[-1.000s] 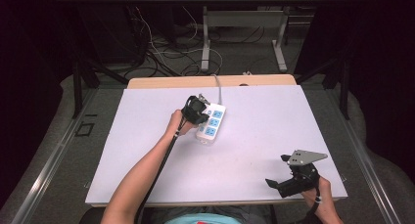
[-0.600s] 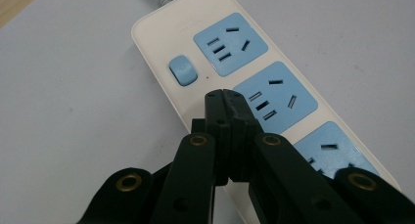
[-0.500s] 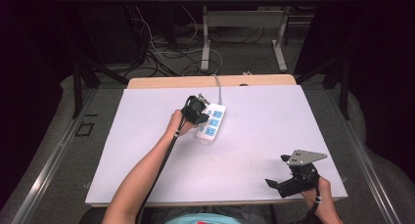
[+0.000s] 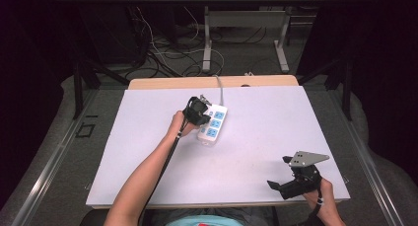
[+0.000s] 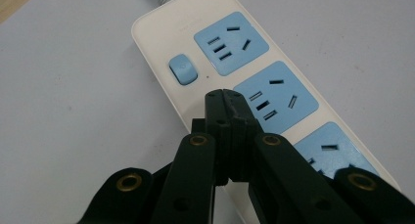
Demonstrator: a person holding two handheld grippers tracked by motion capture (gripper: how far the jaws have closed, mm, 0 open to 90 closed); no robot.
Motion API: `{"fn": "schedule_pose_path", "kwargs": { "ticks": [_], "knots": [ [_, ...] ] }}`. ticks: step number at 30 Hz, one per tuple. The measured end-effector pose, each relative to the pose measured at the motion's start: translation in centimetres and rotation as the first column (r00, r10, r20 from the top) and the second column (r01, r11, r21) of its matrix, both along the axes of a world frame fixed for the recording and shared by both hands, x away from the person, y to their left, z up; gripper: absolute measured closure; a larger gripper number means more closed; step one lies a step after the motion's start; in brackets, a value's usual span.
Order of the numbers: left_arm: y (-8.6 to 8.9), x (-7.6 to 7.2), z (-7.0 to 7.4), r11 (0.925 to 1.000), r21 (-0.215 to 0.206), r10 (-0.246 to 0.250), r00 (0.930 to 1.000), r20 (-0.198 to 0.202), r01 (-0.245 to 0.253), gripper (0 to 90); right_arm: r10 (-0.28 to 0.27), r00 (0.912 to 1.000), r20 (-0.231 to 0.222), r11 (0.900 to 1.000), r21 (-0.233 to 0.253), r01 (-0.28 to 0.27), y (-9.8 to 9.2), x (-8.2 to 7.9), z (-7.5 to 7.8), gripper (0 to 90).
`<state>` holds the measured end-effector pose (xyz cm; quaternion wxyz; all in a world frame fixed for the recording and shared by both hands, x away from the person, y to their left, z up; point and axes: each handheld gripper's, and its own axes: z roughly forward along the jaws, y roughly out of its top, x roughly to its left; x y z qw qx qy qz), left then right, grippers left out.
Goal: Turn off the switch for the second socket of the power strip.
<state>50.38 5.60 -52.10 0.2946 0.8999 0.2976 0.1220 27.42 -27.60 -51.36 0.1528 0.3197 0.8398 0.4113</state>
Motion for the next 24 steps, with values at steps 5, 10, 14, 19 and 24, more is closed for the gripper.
{"fn": "schedule_pose_path", "kwargs": {
  "ticks": [5, 10, 14, 19, 24],
  "knots": [
    [-0.07, 0.06, 0.02, 1.0, 0.005, 0.002, 1.0, -0.009, -0.002, 90.0, 0.001, 1.0, -0.004, 1.0, -0.001, -0.001, 0.0, 0.0, 0.02, 0.0],
    [-0.25, -0.05, 0.05, 0.9997, 0.022, -0.004, 1.0, 0.002, 0.004, 90.0, 0.002, 1.0, -0.005, 1.0, -0.002, -0.002, 0.0, 0.0, 0.02, 0.0],
    [-0.28, -0.05, 0.07, 0.9997, 0.026, -0.004, 1.0, 0.003, 0.004, 90.0, -0.002, 1.0, -0.001, 1.0, 0.0, 0.002, 0.01, 0.0, 0.0, 0.0],
    [-0.19, 0.0, 0.09, 0.9997, 0.023, -0.004, 1.0, -0.004, 0.004, 90.0, 0.0, 1.0, -0.002, 1.0, 0.0, 0.0, 0.0, -0.01, 0.01, 0.0],
    [-0.25, -0.04, 0.07, 0.9997, 0.026, -0.002, 1.0, 0.002, 0.001, 90.0, 0.002, 1.0, -0.004, 1.0, -0.002, -0.002, -0.01, -0.01, 0.03, 0.0]
  ]
}}
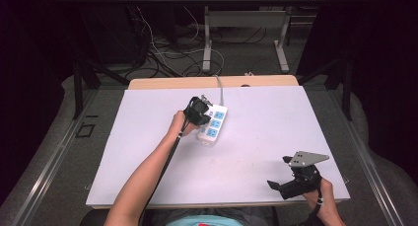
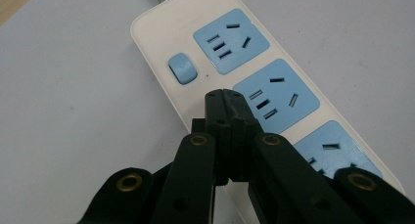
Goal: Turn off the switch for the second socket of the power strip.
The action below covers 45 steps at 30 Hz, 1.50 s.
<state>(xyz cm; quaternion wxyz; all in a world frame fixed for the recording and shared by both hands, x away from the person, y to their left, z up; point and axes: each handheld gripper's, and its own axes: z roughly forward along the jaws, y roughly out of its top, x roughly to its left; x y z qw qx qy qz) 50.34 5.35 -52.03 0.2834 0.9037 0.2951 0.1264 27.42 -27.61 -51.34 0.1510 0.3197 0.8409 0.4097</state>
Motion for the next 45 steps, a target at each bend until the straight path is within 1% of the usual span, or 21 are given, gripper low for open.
{"fn": "schedule_pose_path", "kwargs": {
  "ticks": [3, 5, 9, 12, 13, 14, 16, 25, 28, 29, 34, 36, 38, 39, 40, 42, 45],
  "knots": [
    [0.05, 0.01, -0.02, 1.0, -0.009, 0.002, 1.0, -0.003, -0.003, 90.0, -0.004, 1.0, 0.004, 1.0, 0.002, 0.004, 0.01, 0.0, -0.03, 0.0],
    [-0.06, -0.07, 0.01, 1.0, 0.002, 0.0, 1.0, 0.003, 0.0, 90.0, -0.004, 1.0, 0.004, 1.0, 0.002, 0.004, 0.01, 0.0, -0.03, 0.0],
    [-0.17, -0.14, 0.01, 1.0, 0.008, 0.003, 1.0, 0.007, -0.003, 90.0, -0.002, 1.0, 0.002, 1.0, 0.001, 0.002, 0.0, 0.01, -0.02, 0.0],
    [-0.03, -0.05, 0.04, 1.0, 0.001, -0.001, 1.0, -0.003, 0.001, 90.0, -0.001, 1.0, 0.001, 1.0, 0.002, 0.001, -0.02, 0.01, -0.01, 0.0],
    [-0.02, -0.04, -0.04, 1.0, -0.007, 0.003, 1.0, 0.002, -0.003, 90.0, -0.001, 1.0, 0.001, 1.0, 0.002, 0.001, -0.02, 0.01, -0.01, 0.0],
    [0.02, -0.02, 0.0, 1.0, -0.005, 0.004, 1.0, -0.002, -0.004, 90.0, -0.001, 1.0, 0.001, 1.0, 0.002, 0.001, -0.02, 0.0, -0.01, 0.0],
    [0.06, -0.04, -0.05, 0.9998, -0.019, 0.01, 0.9999, -0.008, -0.01, 90.0, -0.001, 1.0, 0.003, 1.0, 0.001, 0.001, -0.01, 0.0, -0.03, 0.0],
    [0.19, 0.02, -0.08, 0.9995, -0.028, 0.01, 0.9999, -0.007, -0.01, 90.0, 0.001, 1.0, -0.004, 1.0, 0.004, -0.001, -0.05, -0.02, 0.0, 0.0],
    [0.14, 0.01, -0.04, 0.9997, -0.022, 0.006, 1.0, -0.004, -0.006, 90.0, 0.0, 1.0, 0.005, 1.0, 0.001, 0.0, -0.04, 0.03, -0.03, 0.0],
    [0.13, 0.01, -0.04, 0.9997, -0.022, 0.006, 1.0, -0.004, -0.006, 90.0, 0.003, 1.0, -0.005, 1.0, 0.004, -0.003, -0.06, -0.02, 0.0, 0.0],
    [0.06, -0.04, -0.01, 0.9998, -0.018, 0.008, 1.0, -0.003, -0.008, 90.0, -0.008, 1.0, 0.003, 1.0, 0.004, 0.008, -0.03, -0.02, -0.04, 0.1],
    [0.1, -0.01, 0.01, 0.9999, -0.016, 0.002, 1.0, -0.003, -0.002, 90.0, 0.001, 1.0, -0.001, 1.0, 0.005, -0.001, -0.05, -0.02, -0.02, 0.1],
    [0.13, 0.02, 0.03, 0.9999, -0.017, 0.0, 1.0, -0.005, 0.0, 90.0, 0.002, 1.0, -0.005, 1.0, 0.004, -0.002, -0.05, -0.03, -0.01, 0.1],
    [0.25, 0.0, 0.32, 0.9995, -0.03, 0.001, 1.0, 0.002, -0.001, 90.0, 0.001, 1.0, -0.003, 1.0, 0.006, -0.001, -0.06, -0.04, -0.02, 0.1],
    [0.2, -0.02, 0.3, 0.9997, -0.025, -0.009, 1.0, 0.002, 0.009, 90.0, 0.002, 1.0, -0.004, 1.0, 0.005, -0.002, -0.07, -0.03, -0.01, 0.1],
    [0.19, -0.09, 0.33, 0.9997, -0.023, -0.005, 1.0, -0.001, 0.005, 90.0, 0.008, 1.0, 0.005, 1.0, 0.003, -0.008, -0.07, 0.05, -0.04, 0.1],
    [0.2, -0.08, 0.35, 0.9997, -0.022, -0.006, 1.0, 0.0, 0.006, 90.0, 0.005, 1.0, -0.001, 1.0, 0.002, -0.005, -0.06, -0.01, -0.01, 0.1]
  ]
}}
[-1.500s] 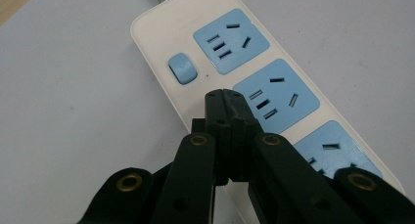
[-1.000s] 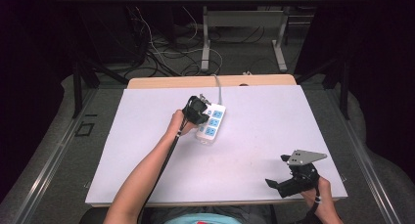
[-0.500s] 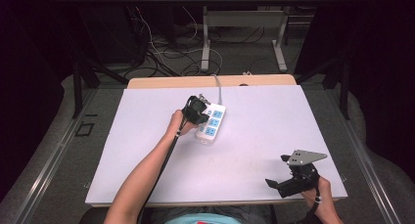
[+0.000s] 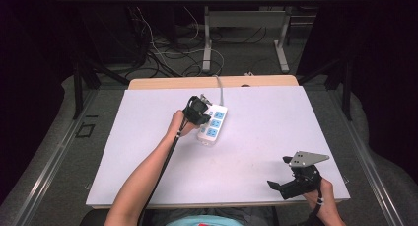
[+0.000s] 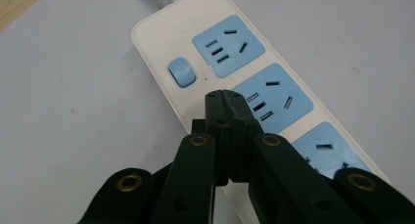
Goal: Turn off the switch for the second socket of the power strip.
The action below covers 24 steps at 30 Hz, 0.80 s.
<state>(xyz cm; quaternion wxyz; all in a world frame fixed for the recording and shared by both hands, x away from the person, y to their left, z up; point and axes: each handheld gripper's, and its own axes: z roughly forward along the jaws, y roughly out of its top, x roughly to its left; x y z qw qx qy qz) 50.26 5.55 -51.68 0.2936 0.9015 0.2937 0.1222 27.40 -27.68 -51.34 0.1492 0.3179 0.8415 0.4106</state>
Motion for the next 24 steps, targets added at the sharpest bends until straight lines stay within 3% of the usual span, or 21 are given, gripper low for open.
{"fn": "schedule_pose_path", "kwargs": {
  "ticks": [7, 9, 16, 17, 24],
  "knots": [
    [0.1, 0.0, 0.0, 0.9999, -0.007, 0.007, 1.0, -0.001, -0.007, 90.0, 0.006, 1.0, 0.002, 1.0, -0.002, -0.006, 0.0, 0.1, 0.0, 0.1],
    [0.3, 0.1, 0.1, 0.9999, -0.01, -0.004, 0.9998, -0.018, 0.004, 90.0, -0.004, 1.0, -0.001, 1.0, 0.004, 0.004, 0.0, 0.0, 0.0, 0.1],
    [0.7, -0.2, 0.2, 0.9986, -0.046, 0.025, 0.9996, 0.011, -0.024, 89.8, 0.001, 1.0, 0.001, 1.0, 0.004, -0.001, 0.0, 0.0, 0.0, 0.1],
    [0.9, -0.2, 0.4, 0.9992, -0.04, 0.011, 0.9999, 0.002, -0.011, 83.2, 0.001, 1.0, 0.001, 1.0, 0.004, -0.001, 0.0, 0.0, 0.0, 0.1],
    [1.8, -0.9, 0.9, 0.9981, -0.058, 0.023, 0.9995, 0.023, -0.022, 69.4, 0.001, 1.0, 0.003, 1.0, 0.0, -0.001, 0.0, 0.0, 0.0, 0.1]
  ]
}}
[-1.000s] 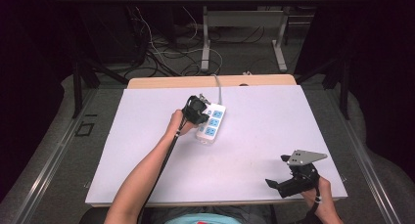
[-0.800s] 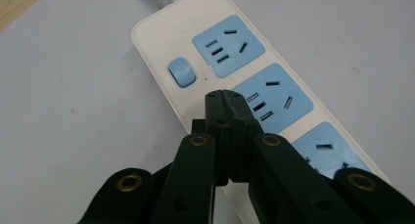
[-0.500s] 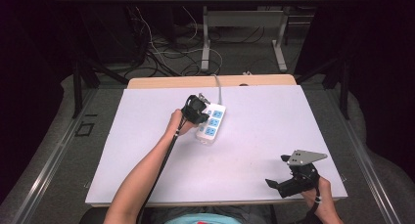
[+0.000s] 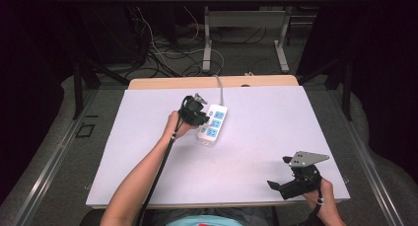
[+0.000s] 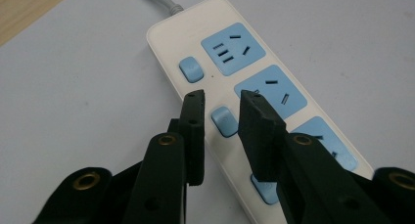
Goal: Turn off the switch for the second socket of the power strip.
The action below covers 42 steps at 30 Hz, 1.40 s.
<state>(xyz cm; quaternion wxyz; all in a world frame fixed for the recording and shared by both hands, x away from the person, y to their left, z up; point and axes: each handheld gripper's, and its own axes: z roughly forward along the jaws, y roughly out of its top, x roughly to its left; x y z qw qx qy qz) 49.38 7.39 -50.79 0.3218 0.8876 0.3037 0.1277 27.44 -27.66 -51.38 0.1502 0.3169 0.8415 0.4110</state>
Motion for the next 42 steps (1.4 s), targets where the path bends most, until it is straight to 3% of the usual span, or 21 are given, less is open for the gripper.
{"fn": "schedule_pose_path", "kwargs": {
  "ticks": [3, 6, 13, 20, 27, 34, 37, 42],
  "knots": [
    [0.3, -0.5, 0.3, 0.9997, -0.007, 0.022, 0.9997, 0.01, -0.022, 55.8, 0.004, 1.0, 0.001, 1.0, -0.001, -0.004, 0.0, 0.1, 0.0, 0.1],
    [0.8, -1.0, 0.6, 0.9995, -0.004, 0.03, 0.9994, 0.018, -0.03, 36.6, 0.006, 1.0, -0.001, 1.0, -0.004, -0.006, 0.0, 0.1, 0.0, 0.1],
    [1.3, -2.7, 1.0, 0.9988, 0.018, 0.044, 0.9981, 0.043, -0.045, 17.9, 0.011, 0.9999, -0.003, 1.0, -0.003, -0.011, 0.1, 0.1, 0.0, 0.1],
    [2.6, -4.2, 1.3, 0.9976, 0.007, 0.068, 0.9957, 0.063, -0.069, 9.7, 0.012, 0.9999, 0.003, 1.0, -0.007, -0.012, 0.0, 0.0, 0.0, 0.1],
    [3.9, -6.0, 1.4, 0.9947, 0.006, 0.101, 0.989, 0.108, -0.102, 4.8, -0.002, 0.9999, -0.01, 1.0, 0.005, 0.002, 0.0, -0.2, 0.1, 0.1],
    [5.4, -7.3, 1.3, 0.9909, -0.002, 0.134, 0.9843, 0.115, -0.135, 1.2, -0.001, 1.0, -0.004, 1.0, 0.003, 0.001, 0.1, -0.1, 0.0, 0.1],
    [6.1, -8.0, 1.2, 0.9867, -0.007, 0.162, 0.9777, 0.134, -0.162, 0.5, 0.0, 0.9999, -0.014, 1.0, 0.004, 0.0, 0.0, -0.2, 0.0, 0.1],
    [7.4, -9.1, 1.0, 0.9846, -0.008, 0.174, 0.9764, 0.128, -0.174, 0.2, 0.003, 1.0, -0.005, 1.0, -0.001, -0.003, 0.0, -0.1, 0.0, 0.1]
  ]
}}
